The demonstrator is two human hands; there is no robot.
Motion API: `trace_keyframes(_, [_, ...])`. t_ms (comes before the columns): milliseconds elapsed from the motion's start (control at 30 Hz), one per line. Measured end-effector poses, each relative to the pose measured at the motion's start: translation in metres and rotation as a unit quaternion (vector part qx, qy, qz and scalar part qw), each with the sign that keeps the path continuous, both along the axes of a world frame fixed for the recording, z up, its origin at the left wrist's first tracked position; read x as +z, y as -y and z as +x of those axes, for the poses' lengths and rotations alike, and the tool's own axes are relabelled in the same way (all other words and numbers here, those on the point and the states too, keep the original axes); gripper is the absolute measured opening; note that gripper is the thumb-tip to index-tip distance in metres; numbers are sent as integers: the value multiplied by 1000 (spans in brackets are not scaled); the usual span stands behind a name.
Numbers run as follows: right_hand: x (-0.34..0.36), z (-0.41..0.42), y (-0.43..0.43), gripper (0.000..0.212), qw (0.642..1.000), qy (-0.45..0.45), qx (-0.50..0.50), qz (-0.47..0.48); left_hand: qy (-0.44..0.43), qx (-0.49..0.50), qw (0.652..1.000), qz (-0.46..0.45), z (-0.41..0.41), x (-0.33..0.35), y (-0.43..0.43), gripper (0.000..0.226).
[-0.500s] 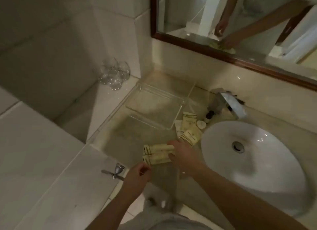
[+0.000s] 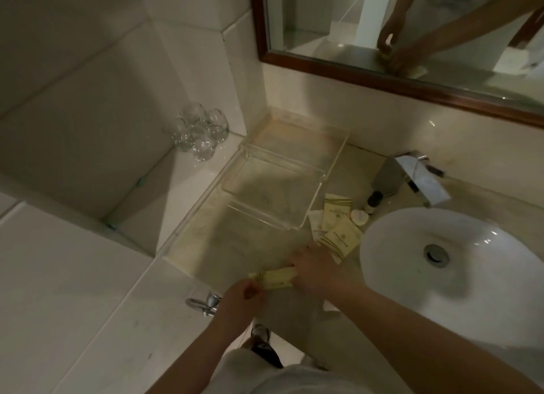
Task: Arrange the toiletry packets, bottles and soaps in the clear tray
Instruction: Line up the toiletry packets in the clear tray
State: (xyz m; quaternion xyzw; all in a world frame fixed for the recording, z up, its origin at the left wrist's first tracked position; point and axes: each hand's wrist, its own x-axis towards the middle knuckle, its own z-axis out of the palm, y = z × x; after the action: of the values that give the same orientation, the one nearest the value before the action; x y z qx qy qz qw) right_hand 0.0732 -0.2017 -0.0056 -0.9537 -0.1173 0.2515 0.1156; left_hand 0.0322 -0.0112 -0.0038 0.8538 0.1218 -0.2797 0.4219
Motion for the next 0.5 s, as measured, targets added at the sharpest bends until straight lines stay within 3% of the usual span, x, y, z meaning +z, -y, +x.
trace_keyframes(200, [25,17,-1,24,981,-70,-138,115,-52,21,998,-4,29,12,-20,10])
trace_keyframes(367, [48,38,-13,23,961,-79,-187,185,-8,124,984,-124,78,30,-26,18])
trace_keyframes(500, [54,65,-24,28,947,-89,-232,202,41,131,978,-160,125,34,-28,1])
